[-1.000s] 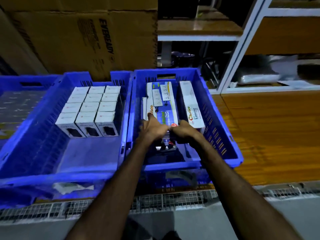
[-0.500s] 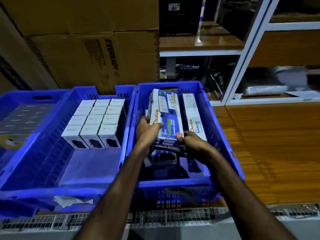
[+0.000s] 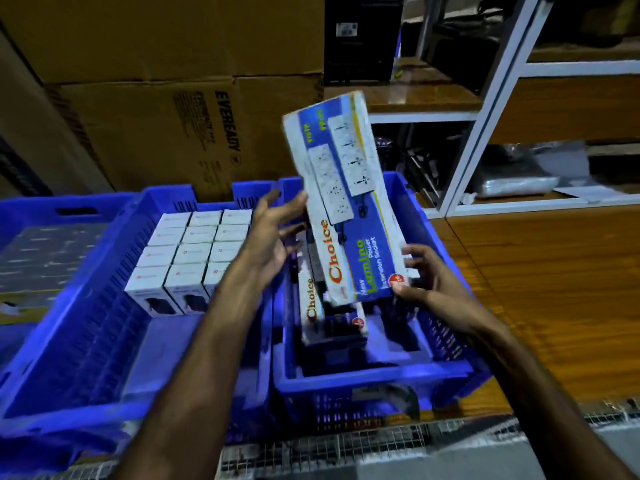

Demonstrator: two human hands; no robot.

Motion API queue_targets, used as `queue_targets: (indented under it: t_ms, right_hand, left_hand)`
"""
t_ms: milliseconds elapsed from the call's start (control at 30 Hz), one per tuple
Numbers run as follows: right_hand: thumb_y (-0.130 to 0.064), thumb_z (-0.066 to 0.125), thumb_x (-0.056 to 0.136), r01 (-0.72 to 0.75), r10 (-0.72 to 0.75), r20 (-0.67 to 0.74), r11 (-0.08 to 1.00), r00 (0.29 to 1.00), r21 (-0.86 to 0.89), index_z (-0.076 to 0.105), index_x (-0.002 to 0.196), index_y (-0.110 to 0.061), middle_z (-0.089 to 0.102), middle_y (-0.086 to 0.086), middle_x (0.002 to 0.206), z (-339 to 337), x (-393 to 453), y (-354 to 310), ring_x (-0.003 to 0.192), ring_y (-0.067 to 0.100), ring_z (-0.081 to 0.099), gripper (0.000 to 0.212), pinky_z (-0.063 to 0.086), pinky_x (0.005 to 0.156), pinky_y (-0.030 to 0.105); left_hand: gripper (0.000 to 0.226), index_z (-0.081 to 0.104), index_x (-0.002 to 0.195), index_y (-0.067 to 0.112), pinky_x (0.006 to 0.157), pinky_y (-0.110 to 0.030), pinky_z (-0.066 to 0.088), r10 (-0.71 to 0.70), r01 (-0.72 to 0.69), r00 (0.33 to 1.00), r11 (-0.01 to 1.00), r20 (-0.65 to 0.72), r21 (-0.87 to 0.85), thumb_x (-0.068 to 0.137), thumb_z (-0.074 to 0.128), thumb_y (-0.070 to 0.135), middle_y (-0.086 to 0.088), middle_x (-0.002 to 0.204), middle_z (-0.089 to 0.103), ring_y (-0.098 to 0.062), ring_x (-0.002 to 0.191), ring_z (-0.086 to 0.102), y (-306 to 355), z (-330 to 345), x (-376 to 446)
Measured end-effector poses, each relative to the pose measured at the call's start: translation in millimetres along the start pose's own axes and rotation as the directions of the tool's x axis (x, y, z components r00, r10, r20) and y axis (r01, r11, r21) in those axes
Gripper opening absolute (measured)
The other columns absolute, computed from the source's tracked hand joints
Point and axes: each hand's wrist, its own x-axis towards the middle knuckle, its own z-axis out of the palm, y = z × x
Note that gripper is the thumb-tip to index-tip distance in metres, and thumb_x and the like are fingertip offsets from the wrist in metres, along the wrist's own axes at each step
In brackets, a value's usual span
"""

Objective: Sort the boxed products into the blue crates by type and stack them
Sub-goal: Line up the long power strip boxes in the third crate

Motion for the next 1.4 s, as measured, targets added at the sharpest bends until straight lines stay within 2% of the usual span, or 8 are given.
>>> queue_targets:
  t_ms: [167,267,367,533,700,867,1133,1400]
  right_hand:
    - [0.0,0.083,0.077,0.224,-0.331,-0.105,0.806,0.938,-0.548,0.054,0.128,-0.031,0.054,-0.005,0.132,-17,7,-24,0.122,0.024,0.054,0.066,0.048,0.102,0.045]
    - [0.006,0.081,0.073,0.24,-0.494,-0.111,0.591,0.862,-0.77,0.054,0.13,-0.023,0.051,0.004,0.136,-9,12,-34,0.125,0.027,0.047,0.069,0.04,0.1,0.038]
    - [0.009,0.079,0.07,0.243,-0.552,-0.102,0.515,0.828,-0.822,0.052,0.13,-0.02,0.048,0.007,0.14,2,17,-33,0.126,0.031,0.046,0.072,0.038,0.1,0.035]
    - [0.013,0.074,0.062,0.289,-0.622,-0.065,0.451,0.78,-0.845,0.052,0.132,-0.017,0.048,0.006,0.135,15,23,-35,0.121,0.032,0.049,0.079,0.037,0.105,0.031]
    - [-0.004,0.074,0.063,0.315,-0.629,-0.062,0.47,0.775,-0.824,0.056,0.135,-0.017,0.052,0.008,0.129,39,7,-39,0.116,0.032,0.049,0.075,0.034,0.098,0.029]
    - [-0.027,0.077,0.066,0.263,-0.545,-0.091,0.535,0.834,-0.803,0.048,0.142,-0.027,0.048,0.003,0.121,64,-22,-30,0.11,0.027,0.049,0.082,0.051,0.085,0.043]
    - [-0.061,0.066,0.068,0.064,-0.435,-0.229,0.562,0.871,-0.824,0.036,0.146,-0.029,0.039,-0.004,0.108,101,-33,-39,0.098,0.022,0.051,0.09,0.051,0.068,0.038]
    - [-0.056,0.068,0.066,-0.146,-0.304,-0.323,0.485,0.896,-0.862,0.044,0.136,-0.02,0.042,0.005,0.114,88,-9,-34,0.103,0.034,0.055,0.082,0.051,0.069,0.043]
  left_hand:
    - [0.072,0.064,0.125,0.026,0.1,-0.079,0.04,0.075,-0.009,0.982,0.936,0.173,-0.353,0.064,0.09,0.052,-0.021,0.12,0.06,-0.041,0.119,0.058,16,-50,-10]
    - [0.084,0.052,0.145,0.02,0.1,-0.082,0.036,0.052,0.055,0.972,0.896,0.227,-0.44,0.082,0.06,0.075,-0.028,0.156,0.041,-0.047,0.142,0.043,13,-64,-25]
    - [0.089,0.051,0.149,0.014,0.101,-0.074,0.043,0.04,0.063,0.975,0.895,0.221,-0.441,0.091,0.038,0.08,-0.021,0.146,0.057,-0.045,0.133,0.056,12,-70,-36]
    - [0.048,0.074,0.115,0.023,0.102,-0.061,0.048,0.058,0.033,0.983,0.878,0.174,-0.477,0.094,0.057,0.063,-0.015,0.141,0.063,-0.043,0.134,0.055,20,-79,-40]
    - [0.076,0.07,0.127,0.016,0.112,-0.07,0.032,0.157,-0.067,0.975,0.881,0.156,-0.468,0.087,0.05,0.077,-0.018,0.144,0.058,-0.045,0.139,0.049,34,-75,-37]
    - [0.097,0.065,0.126,0.015,0.111,-0.055,0.031,0.212,-0.11,0.965,0.861,0.153,-0.496,0.074,0.045,0.095,-0.016,0.134,0.053,-0.04,0.132,0.046,41,-56,-23]
    - [0.057,0.073,0.101,0.02,0.084,-0.043,0.056,0.016,-0.022,0.984,0.999,0.178,0.032,0.095,0.044,0.069,0.003,0.076,0.073,-0.023,0.087,0.067,-7,14,-8]
    - [0.071,0.061,0.133,0.015,0.094,-0.051,0.058,-0.235,0.174,0.94,0.954,0.247,0.243,0.085,0.061,0.067,-0.006,0.117,0.076,-0.032,0.111,0.072,-61,40,12]
